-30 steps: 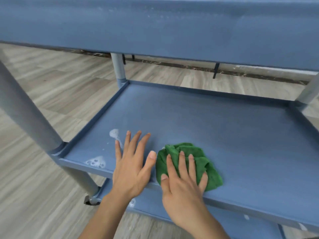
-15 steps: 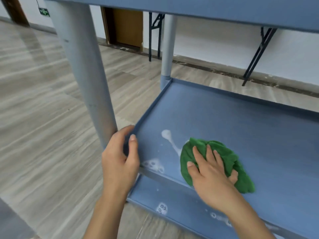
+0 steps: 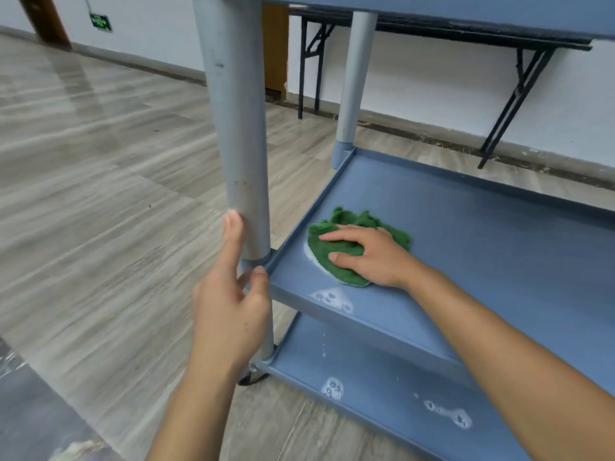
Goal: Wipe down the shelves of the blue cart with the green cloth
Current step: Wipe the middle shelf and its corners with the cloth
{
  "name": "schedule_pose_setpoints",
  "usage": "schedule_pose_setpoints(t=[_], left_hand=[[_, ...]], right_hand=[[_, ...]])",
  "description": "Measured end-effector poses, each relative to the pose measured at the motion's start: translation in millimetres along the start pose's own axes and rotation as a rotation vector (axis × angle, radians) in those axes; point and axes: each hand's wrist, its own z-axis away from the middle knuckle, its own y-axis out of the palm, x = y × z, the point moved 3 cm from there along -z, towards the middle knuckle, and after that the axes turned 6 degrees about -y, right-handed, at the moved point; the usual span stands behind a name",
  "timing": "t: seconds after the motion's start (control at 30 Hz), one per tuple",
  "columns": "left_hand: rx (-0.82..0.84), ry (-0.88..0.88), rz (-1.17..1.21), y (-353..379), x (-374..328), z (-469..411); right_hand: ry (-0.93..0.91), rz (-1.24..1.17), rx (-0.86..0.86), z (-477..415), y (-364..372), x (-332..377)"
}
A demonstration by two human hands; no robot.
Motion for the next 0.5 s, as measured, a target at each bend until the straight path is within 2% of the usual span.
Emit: schedule_pose_setpoints(t=[0.17,0.37,0.43,0.5], left_hand=[[0.137,-0.011,-0.063,-15,4,-2],[0.146,-0.015,-0.075,-10,1,-2],[0.133,-0.013,-0.102,-10,-3,-3],[0.088,0.013,-0.184,-9,-9,0]], right_hand=[[-0.134,-0.19,0.072,-8,22,36],[-0.242,-0.263,0.102,4,38,54],[-0.297,-0.237,0.061,7,41,62],[-0.347,-0.114,0.014,13,46,67]])
